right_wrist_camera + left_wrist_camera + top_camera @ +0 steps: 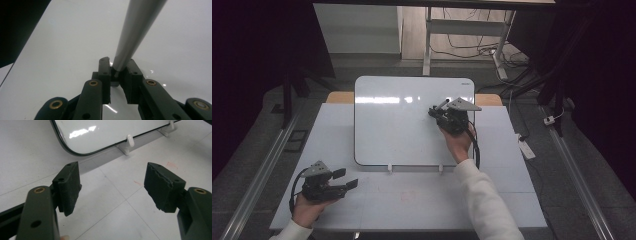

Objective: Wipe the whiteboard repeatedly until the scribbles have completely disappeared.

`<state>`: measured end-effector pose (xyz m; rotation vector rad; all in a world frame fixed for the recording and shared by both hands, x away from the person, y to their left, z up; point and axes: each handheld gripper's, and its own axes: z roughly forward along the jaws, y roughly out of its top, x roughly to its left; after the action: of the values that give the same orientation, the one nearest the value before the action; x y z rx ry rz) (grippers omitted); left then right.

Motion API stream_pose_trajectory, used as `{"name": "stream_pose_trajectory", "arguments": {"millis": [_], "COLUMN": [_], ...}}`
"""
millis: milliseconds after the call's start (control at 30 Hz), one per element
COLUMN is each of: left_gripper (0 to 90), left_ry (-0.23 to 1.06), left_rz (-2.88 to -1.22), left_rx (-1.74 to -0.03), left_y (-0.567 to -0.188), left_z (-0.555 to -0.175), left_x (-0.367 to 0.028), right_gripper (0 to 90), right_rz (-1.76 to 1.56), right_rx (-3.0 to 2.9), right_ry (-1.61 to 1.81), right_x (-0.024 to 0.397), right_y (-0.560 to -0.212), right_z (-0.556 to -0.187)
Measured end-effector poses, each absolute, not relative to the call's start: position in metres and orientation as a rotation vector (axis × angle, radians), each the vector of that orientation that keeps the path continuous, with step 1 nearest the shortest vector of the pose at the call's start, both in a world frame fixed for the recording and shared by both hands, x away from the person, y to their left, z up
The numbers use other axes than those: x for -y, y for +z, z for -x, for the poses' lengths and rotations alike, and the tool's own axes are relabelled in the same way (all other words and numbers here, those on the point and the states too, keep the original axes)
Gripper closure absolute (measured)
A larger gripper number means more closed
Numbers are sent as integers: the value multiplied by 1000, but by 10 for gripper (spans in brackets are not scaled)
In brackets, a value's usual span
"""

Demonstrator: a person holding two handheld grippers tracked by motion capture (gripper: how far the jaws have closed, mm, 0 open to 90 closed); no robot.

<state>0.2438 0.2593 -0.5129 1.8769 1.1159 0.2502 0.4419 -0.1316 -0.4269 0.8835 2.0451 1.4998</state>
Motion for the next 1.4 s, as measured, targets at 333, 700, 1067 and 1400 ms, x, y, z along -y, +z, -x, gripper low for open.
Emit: {"name": "stream_pose_trajectory", "arguments": {"millis": [333, 700, 1067, 1400], "left_gripper": [299, 299, 299, 299], "left_ry": [251, 248, 251, 251], "left_rz": [-1870, -1872, -1873, -1872], "left_rx": [-1119, -1121, -1117, -1116], "left_y": [-512, -513, -513, -513], "left_z": [-244, -244, -244, -243], "left_x": [-261, -260, -261, -260], "right_gripper": [777, 777, 777, 777], "right_rz": [-881, -806, -839, -875], "right_rx": [-2024, -2058, -2041, -2041], "right_ry": [1483, 1451, 1425, 1471], "right_x": [131, 114, 131, 130], "right_y": [-426, -419, -421, -423], "right_z": [-441, -448, -443, -444]}}
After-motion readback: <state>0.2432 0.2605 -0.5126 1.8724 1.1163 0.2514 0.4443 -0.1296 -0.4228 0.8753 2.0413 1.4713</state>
